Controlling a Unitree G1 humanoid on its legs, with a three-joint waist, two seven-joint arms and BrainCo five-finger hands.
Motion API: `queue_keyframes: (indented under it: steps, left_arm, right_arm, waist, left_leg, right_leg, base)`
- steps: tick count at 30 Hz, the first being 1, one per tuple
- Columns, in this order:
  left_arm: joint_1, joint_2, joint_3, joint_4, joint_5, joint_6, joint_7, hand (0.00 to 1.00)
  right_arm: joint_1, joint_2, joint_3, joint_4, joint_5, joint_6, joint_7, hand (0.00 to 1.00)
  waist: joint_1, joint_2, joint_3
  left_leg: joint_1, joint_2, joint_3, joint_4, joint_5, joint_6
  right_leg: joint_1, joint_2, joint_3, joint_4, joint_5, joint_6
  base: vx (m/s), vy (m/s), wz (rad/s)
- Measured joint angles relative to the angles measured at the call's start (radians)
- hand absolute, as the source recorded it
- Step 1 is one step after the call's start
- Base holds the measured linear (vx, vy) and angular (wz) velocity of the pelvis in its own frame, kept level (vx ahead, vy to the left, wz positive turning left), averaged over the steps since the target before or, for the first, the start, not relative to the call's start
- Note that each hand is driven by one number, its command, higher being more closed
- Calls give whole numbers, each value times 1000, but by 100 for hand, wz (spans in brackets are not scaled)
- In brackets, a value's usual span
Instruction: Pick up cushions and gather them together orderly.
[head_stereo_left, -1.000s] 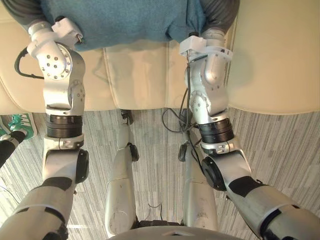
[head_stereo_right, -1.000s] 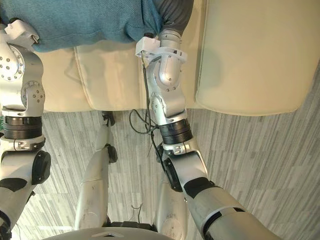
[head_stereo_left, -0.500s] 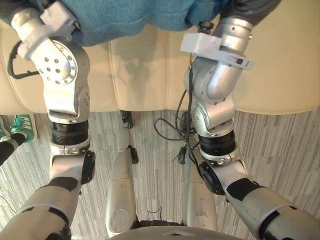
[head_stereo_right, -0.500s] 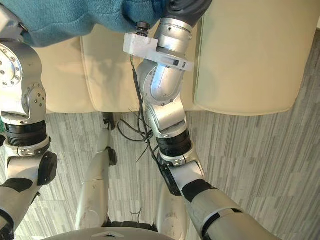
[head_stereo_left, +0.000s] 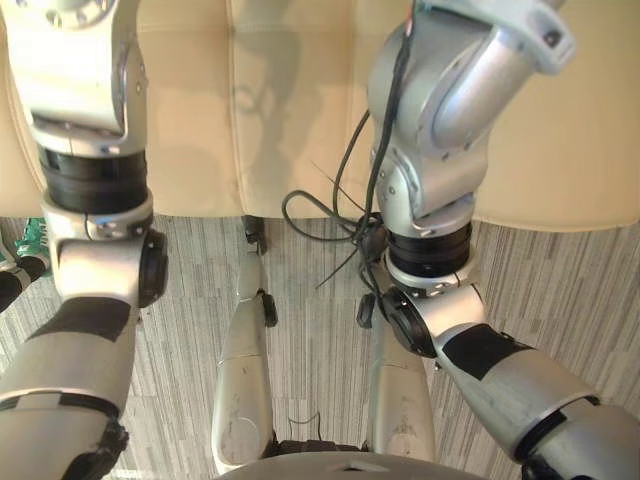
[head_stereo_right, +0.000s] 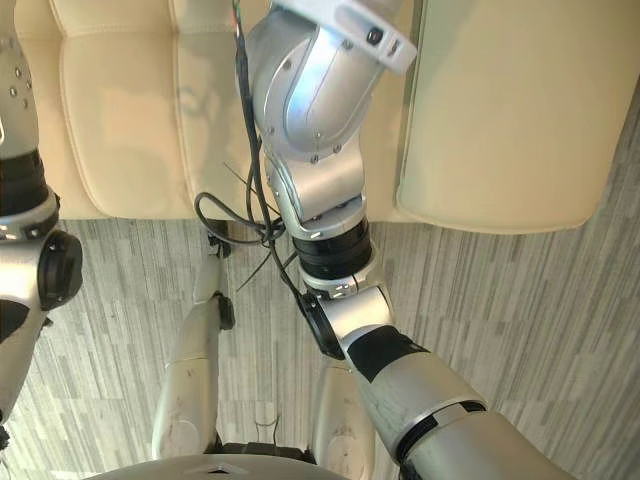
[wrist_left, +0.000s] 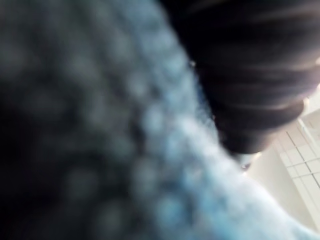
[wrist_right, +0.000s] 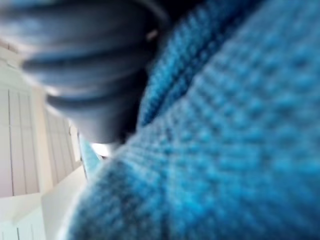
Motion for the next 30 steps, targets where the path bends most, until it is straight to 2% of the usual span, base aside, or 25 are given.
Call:
queue_keyframes:
  steps: [4, 9, 12, 18, 25, 30]
  left_arm:
    - [-43, 0, -4, 146, -5, 27, -29, 100]
    - [-97, -32, -1, 334, -37, 60, -73, 100]
    - [-110, -43, -4, 380, -58, 70, -85, 100]
    - [-170, -37, -43, 446, -61, 70, -91, 100]
    - [-194, -24, -50, 447, -33, 75, -92, 100]
    - [-192, -24, -47, 447, -20, 80, -96, 100]
  right_arm:
    - [-45, -1, -25, 111, -37, 27, -51, 100]
    - [-196, -79, -97, 357, -29, 135, -87, 100]
    - [-255, -130, -103, 475, 3, 177, -89, 100]
    - [-333, -193, -101, 612, 54, 192, -86, 100]
    - [-359, -251, -58, 676, 53, 196, -51, 100]
    - [-359, -263, -57, 689, 62, 199, -30, 100]
  waist:
    - [-1, 0, 1]
    - [2, 1, 5]
    - [9, 0, 7]
    - [15, -1, 24]
    - [18, -1, 25]
    - [18, -1, 32]
  left_leg:
    - [-16, -3, -1, 0, 9, 7]
    - [-73, -1, -19, 1, 34, 5]
    - [-93, 0, -22, 1, 39, 3]
    - [-111, 0, -20, 1, 42, 7]
    - [-153, 4, -17, 1, 42, 7]
    - [-192, 1, -19, 1, 43, 8]
  right_leg:
    - [-8, -2, -5, -6, 0, 1]
    - [-40, -3, -36, -14, 1, -1]
    - [-47, -2, -48, -24, 1, -1]
    - [-53, -5, -55, -39, 6, -1]
    - [-90, 1, -48, -71, 38, -1]
    - [-132, -3, -46, -63, 44, -2]
  base:
    - [8, -96, 3]
    - [6, -96, 10]
    - [6, -101, 6]
    - [23, -65, 3]
    - [21, -24, -10]
    - [11, 4, -3]
